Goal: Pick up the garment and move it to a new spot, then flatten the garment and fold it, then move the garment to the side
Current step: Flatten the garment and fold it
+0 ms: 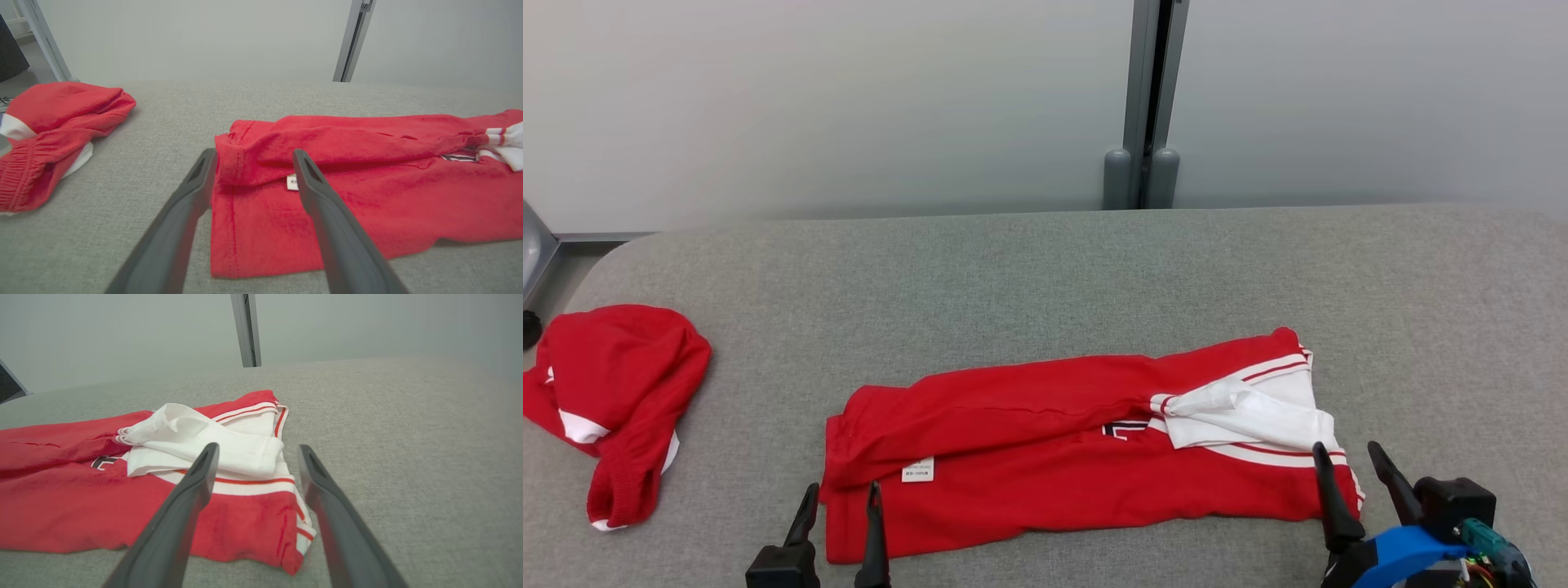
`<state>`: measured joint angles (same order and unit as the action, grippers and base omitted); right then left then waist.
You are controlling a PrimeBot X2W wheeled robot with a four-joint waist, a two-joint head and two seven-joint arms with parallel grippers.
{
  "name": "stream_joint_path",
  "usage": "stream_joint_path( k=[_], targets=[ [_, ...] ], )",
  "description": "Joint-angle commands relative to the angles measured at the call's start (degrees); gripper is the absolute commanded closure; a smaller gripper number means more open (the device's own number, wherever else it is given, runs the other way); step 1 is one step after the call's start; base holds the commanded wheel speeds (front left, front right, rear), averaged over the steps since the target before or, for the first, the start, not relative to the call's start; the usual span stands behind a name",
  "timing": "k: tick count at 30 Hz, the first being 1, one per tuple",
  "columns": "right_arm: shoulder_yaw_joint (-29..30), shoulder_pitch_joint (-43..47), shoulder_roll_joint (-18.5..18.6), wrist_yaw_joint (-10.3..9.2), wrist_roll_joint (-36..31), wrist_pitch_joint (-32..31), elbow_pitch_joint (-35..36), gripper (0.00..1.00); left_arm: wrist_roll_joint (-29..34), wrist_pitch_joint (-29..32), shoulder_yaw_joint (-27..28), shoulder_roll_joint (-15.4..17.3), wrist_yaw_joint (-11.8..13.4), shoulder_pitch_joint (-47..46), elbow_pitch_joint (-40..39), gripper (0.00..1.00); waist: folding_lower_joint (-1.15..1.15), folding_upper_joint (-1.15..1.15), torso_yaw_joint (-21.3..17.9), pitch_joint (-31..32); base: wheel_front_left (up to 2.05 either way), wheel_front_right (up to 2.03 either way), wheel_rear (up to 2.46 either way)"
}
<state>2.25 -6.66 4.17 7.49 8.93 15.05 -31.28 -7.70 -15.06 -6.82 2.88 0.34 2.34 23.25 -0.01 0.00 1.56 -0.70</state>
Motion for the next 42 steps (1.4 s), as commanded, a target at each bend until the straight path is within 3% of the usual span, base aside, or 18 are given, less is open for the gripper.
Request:
stream_joint_path(
  k=[1, 7, 14, 24, 25, 27, 29, 35, 40, 42],
  targets=[
    [-0.1, -1.8, 0.3, 0.0, -0.6, 0.1, -0.9, 0.0, -0.3, -0.2, -0.4, 0.0, 0.1, -1.0, -0.1, 0.0, 0.01, 0.0, 0.2, -0.7, 0.0, 0.0, 0.0],
    [0.8, -8.3, 1.4, 0.0, -2.2, 0.2, -5.4, 0.0, -1.5, -0.2, -1.8, 0.0, -0.1, -3.9, -0.1, 0.0, 0.01, 0.0, 1.3, -4.5, 0.0, 0.0, 0.0],
    [0.9, -16.7, 2.1, 0.0, -3.0, 0.1, -18.0, 0.0, -2.9, -0.2, -4.0, 0.0, 0.5, -6.5, 0.3, 0.0, 0.01, 0.0, 3.3, -8.6, 0.0, 0.0, 0.0],
    [3.6, -19.3, 1.0, -0.06, -0.8, -2.4, -33.5, 0.0, -3.0, -0.2, -4.3, 0.0, 0.5, -8.0, 0.5, 0.0, 0.01, 0.0, 4.6, -10.8, 0.0, 0.0, 0.0],
    [3.5, -19.1, 0.6, -0.06, 0.1, -2.7, -34.6, 0.55, -2.9, -0.2, -4.1, 0.0, 0.5, -8.1, 0.5, 0.0, 0.01, 0.0, 4.5, -10.8, 0.0, 0.0, 0.0],
    [2.4, -19.2, -0.1, -0.05, 1.6, -2.7, -35.8, 1.0, -2.7, -0.2, -3.8, 0.0, 0.5, -8.1, 0.6, 0.0, 0.01, 0.0, 4.1, -10.8, 0.0, 0.0, 0.0],
    [1.7, -19.2, 0.4, -0.02, 3.1, -2.0, -35.6, 1.0, -2.7, -0.2, -3.8, 0.0, 0.7, -8.1, 0.7, 0.0, 0.01, 0.0, 3.6, -10.7, 0.0, 0.0, 0.0],
    [5.6, -19.5, 6.8, -0.32, 6.6, -0.2, -29.5, 1.0, -3.7, -0.2, -3.4, 0.0, 0.1, -8.1, 1.5, 0.0, 0.01, 0.0, 2.0, -9.5, 0.0, 0.0, 0.0],
    [10.2, -17.6, 7.8, 0.0, 5.9, 0.1, -20.4, 1.0, -3.6, -0.2, -2.9, 0.0, -0.3, -7.6, 1.8, 0.0, 0.01, 0.0, 0.9, -8.3, 0.0, 0.0, 0.0],
    [9.2, -16.6, 6.0, 0.01, 7.2, 0.1, -15.6, 1.0, -3.7, -0.1, -2.8, 0.0, -0.4, -7.3, 2.0, 0.0, 0.01, 0.0, 0.7, -7.9, 0.0, 0.0, 0.0]
  ],
)
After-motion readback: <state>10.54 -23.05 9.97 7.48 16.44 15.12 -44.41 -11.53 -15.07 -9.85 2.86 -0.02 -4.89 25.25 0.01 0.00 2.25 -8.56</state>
